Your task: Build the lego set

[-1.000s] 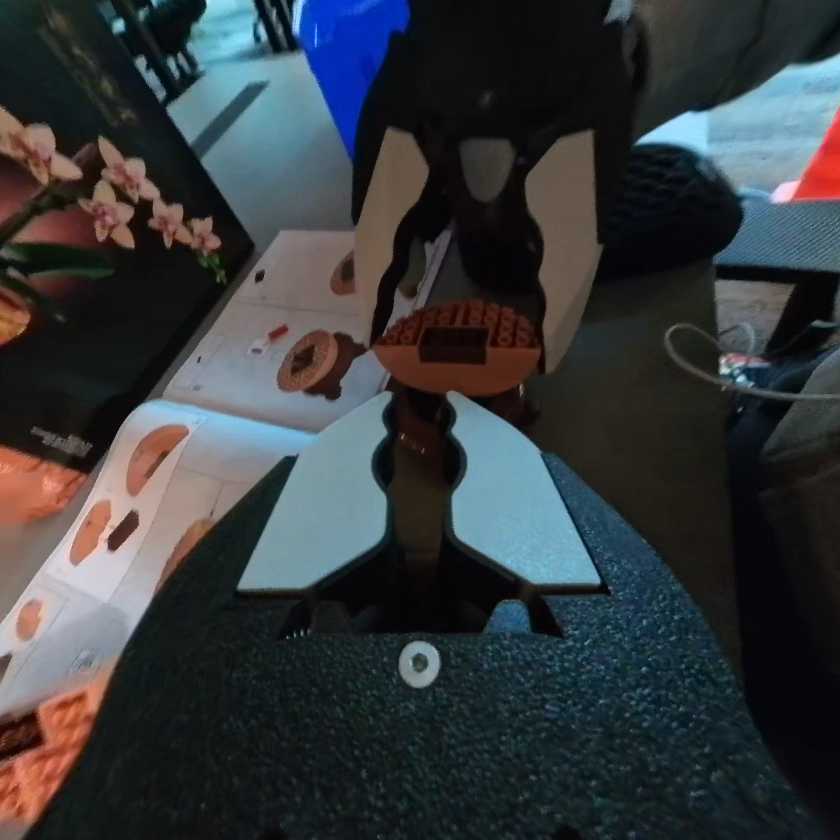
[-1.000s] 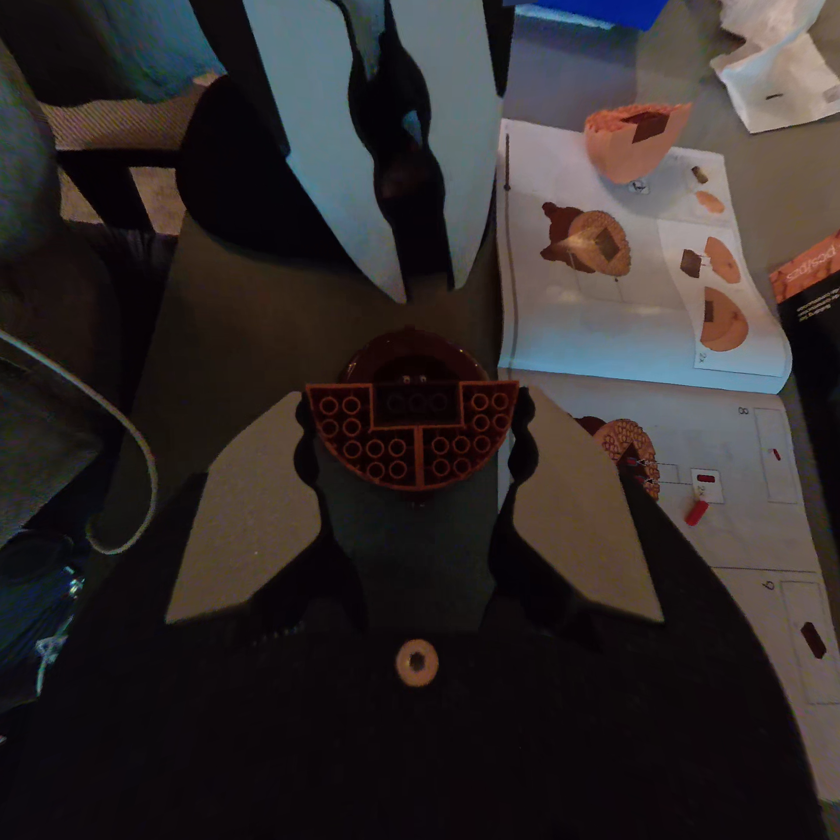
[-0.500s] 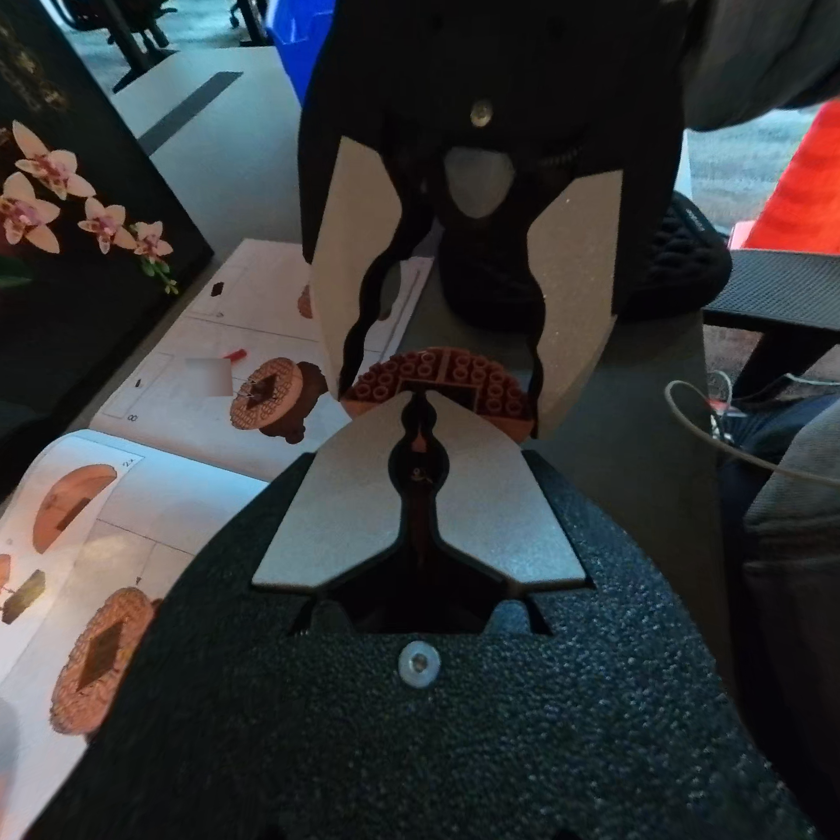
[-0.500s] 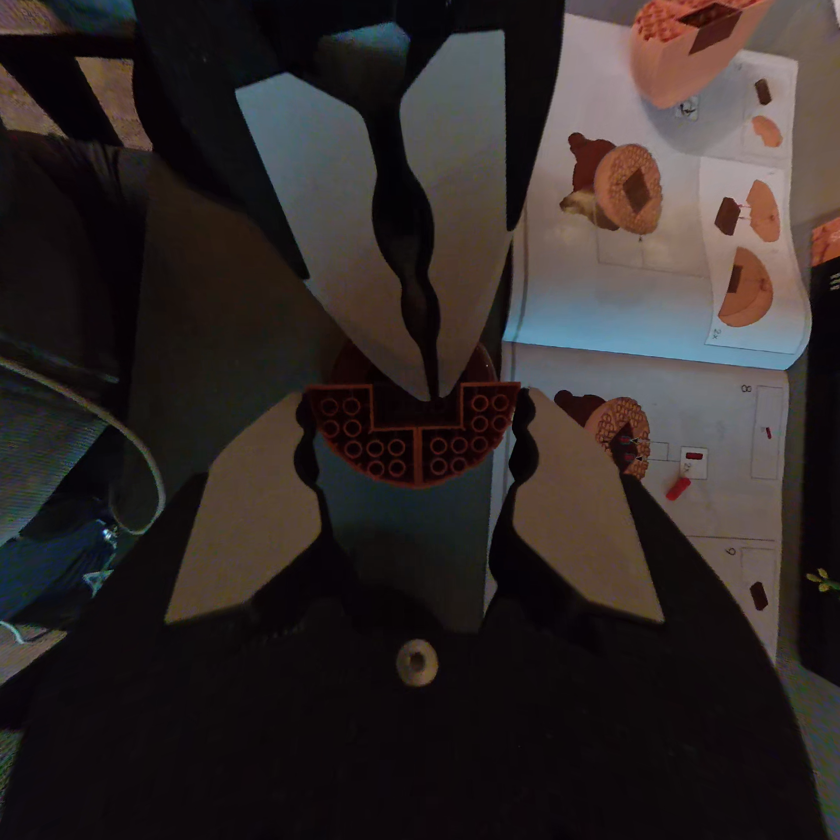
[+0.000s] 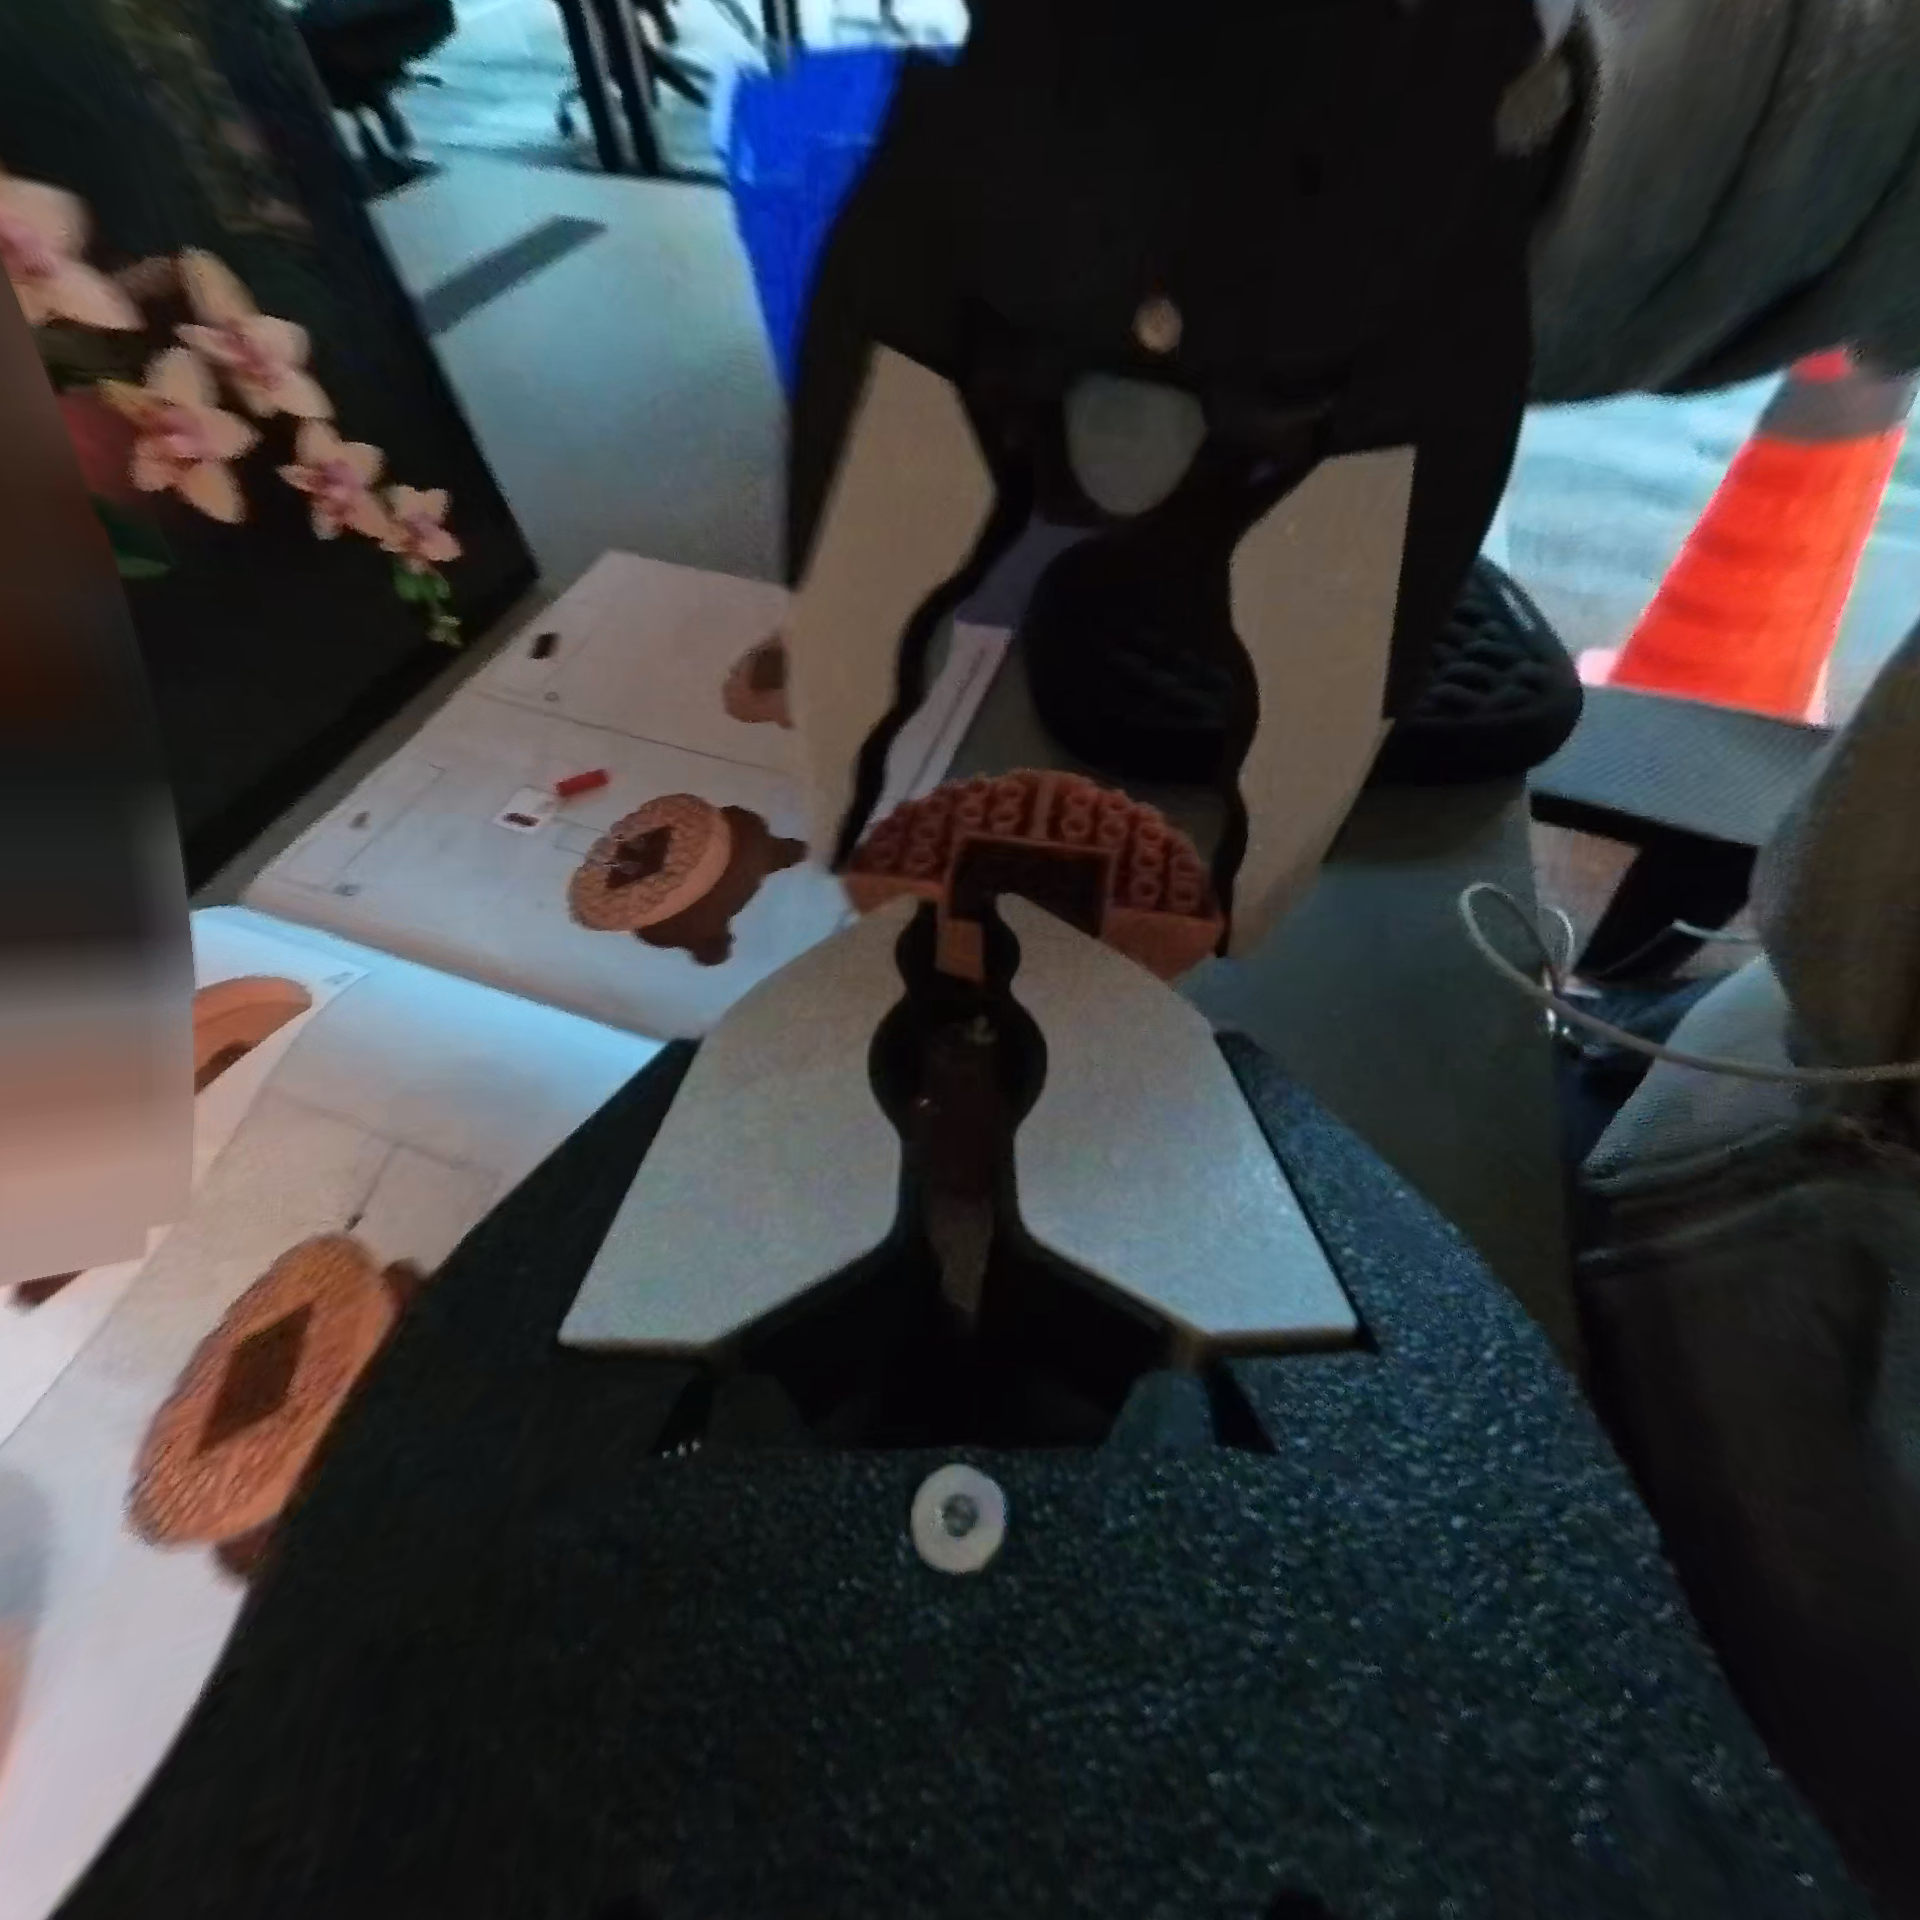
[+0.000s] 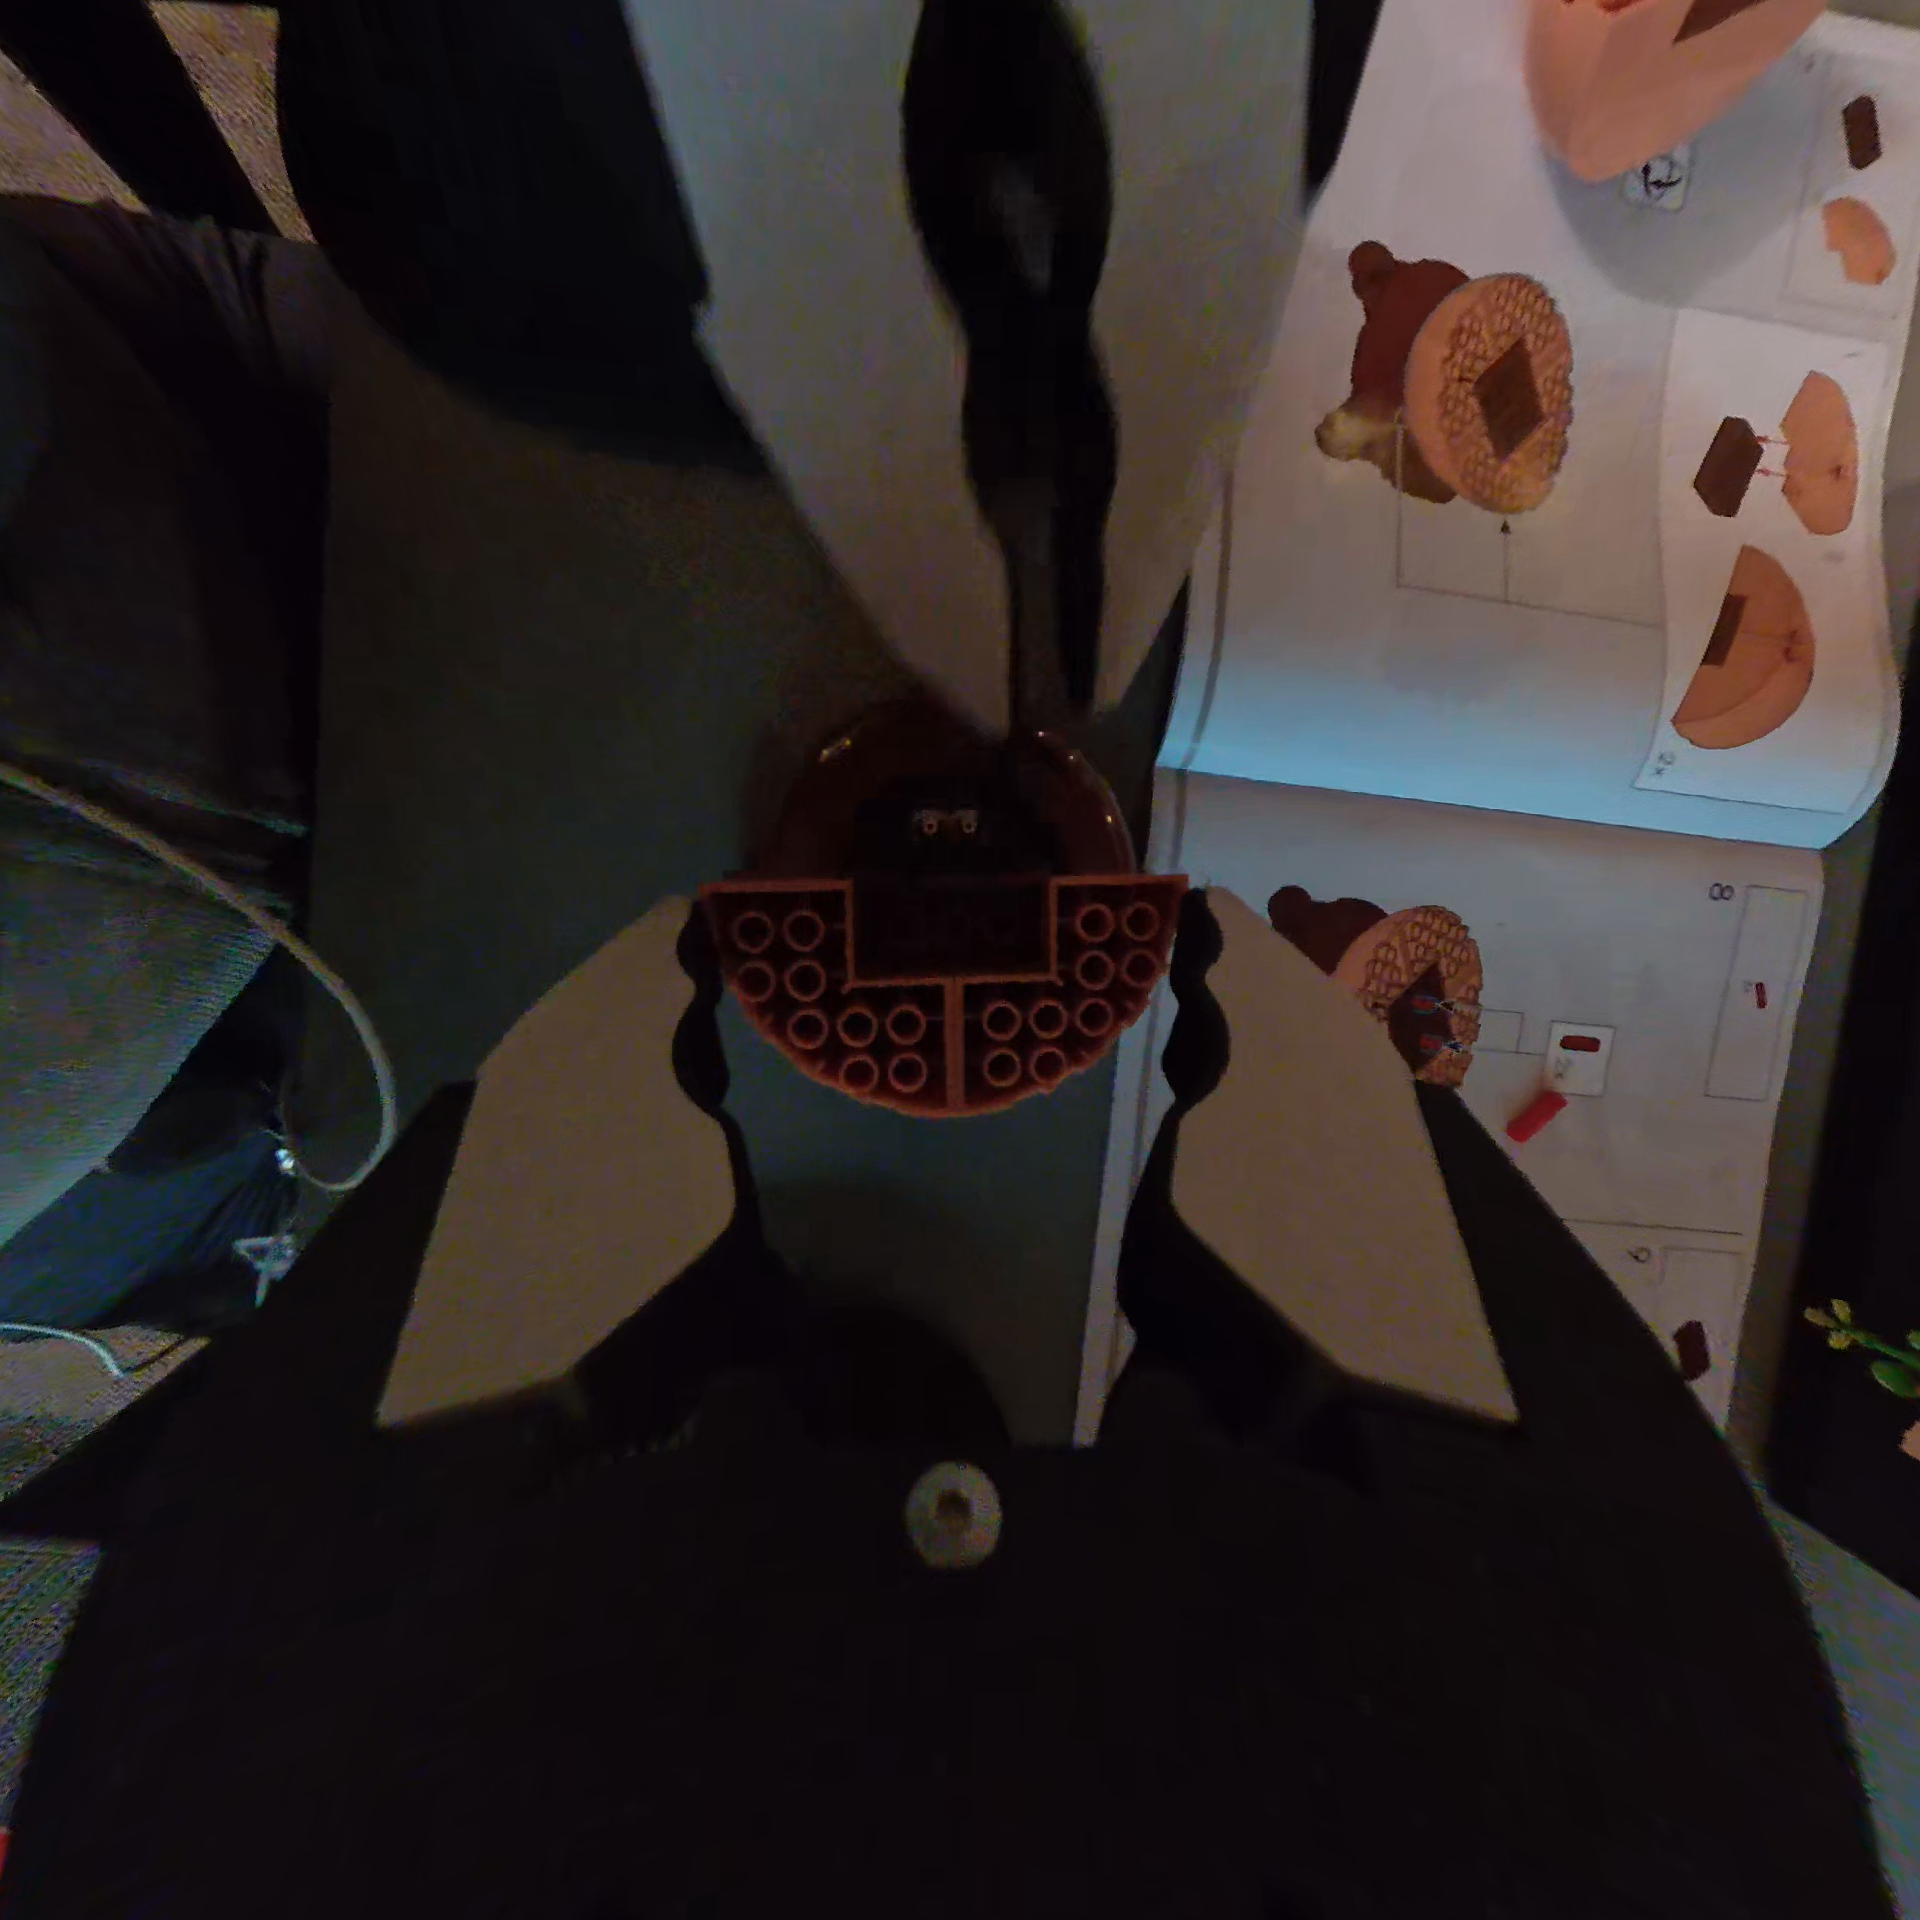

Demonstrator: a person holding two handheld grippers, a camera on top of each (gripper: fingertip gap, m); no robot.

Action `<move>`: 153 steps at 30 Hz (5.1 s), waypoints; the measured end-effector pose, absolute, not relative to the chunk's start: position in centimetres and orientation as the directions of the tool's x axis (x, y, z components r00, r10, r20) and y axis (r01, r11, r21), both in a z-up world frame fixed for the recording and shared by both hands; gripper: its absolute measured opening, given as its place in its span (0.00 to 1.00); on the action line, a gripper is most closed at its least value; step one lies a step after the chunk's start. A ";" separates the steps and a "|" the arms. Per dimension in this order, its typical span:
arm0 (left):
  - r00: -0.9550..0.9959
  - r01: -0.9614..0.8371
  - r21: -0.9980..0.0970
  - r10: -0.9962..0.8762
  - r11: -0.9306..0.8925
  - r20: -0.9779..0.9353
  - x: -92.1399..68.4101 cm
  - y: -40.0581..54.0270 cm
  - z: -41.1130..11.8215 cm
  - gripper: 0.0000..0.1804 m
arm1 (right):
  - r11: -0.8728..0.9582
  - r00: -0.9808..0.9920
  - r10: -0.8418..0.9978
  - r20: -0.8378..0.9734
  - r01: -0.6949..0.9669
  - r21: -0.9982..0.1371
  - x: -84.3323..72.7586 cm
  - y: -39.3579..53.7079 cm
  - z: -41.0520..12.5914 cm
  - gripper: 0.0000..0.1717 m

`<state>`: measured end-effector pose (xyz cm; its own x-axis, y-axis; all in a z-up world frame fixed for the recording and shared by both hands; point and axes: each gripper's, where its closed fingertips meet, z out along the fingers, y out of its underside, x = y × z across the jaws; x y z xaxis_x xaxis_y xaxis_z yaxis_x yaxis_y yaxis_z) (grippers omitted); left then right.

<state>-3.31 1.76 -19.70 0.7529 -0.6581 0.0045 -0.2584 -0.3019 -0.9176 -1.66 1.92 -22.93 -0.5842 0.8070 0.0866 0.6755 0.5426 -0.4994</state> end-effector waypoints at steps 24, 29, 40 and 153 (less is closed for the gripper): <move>0.943 -0.169 -0.944 -0.325 -0.283 -0.072 -13.7 -4.4 -18.3 0.04 | 0.581 -0.586 0.800 0.132 0.701 -0.414 -1.5 2.1 -23.0 0.48; 0.956 -0.167 -0.934 -0.283 -0.315 -0.075 -15.0 -6.7 -19.8 0.05 | 0.590 -0.602 0.792 0.098 0.716 -0.373 -1.5 2.2 -23.0 0.48; 0.958 -0.115 -0.958 -0.283 -0.263 -0.037 -15.2 -7.3 -20.2 0.04 | 0.597 -0.598 0.797 0.080 0.762 -0.253 -1.9 1.9 -23.1 0.48; 0.909 -0.061 -0.902 -0.397 -0.427 0.126 -6.2 2.9 -18.7 0.10 | 0.167 -0.318 0.948 -0.015 0.539 -0.825 0.0 2.0 -22.5 0.73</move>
